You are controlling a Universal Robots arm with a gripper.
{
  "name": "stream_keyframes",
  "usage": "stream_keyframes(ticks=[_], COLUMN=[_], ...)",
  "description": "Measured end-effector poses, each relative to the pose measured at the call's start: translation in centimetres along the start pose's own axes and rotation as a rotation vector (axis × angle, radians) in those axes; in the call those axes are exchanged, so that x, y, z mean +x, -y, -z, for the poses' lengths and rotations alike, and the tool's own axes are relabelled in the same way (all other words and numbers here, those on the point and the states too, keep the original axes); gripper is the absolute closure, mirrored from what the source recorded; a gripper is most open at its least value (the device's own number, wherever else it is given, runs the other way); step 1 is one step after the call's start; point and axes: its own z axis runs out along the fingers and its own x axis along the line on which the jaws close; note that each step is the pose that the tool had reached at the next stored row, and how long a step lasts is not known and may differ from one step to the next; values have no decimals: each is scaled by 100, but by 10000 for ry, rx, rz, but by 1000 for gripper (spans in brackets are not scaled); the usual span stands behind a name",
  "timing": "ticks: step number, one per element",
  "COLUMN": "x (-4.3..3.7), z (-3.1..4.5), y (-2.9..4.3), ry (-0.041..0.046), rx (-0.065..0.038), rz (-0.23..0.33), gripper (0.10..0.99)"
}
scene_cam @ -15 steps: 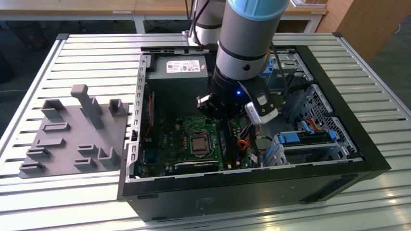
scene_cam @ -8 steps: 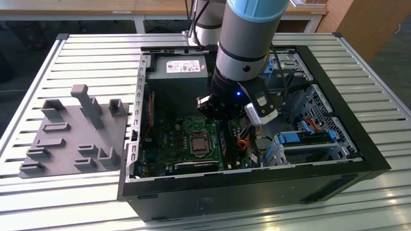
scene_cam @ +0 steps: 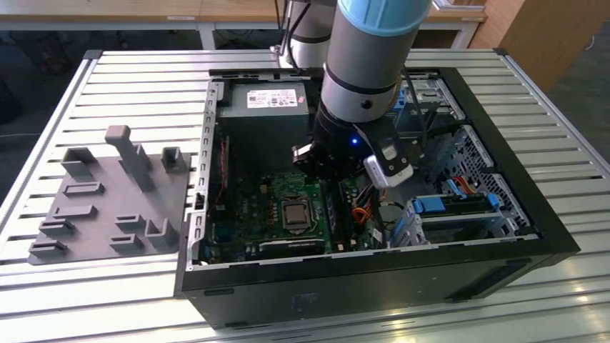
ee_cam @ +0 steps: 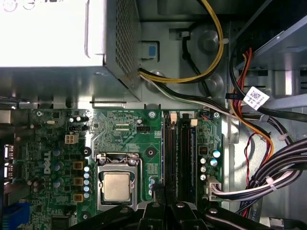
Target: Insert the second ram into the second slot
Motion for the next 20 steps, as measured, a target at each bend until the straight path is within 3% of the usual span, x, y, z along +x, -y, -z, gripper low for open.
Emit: stream_keyframes(ticks=[6, 20], x=[-45, -66], z=[-15, -72], y=[1, 23], ry=[-1, -2], rx=[-1, 4], rz=[-1, -2], gripper=[969, 969])
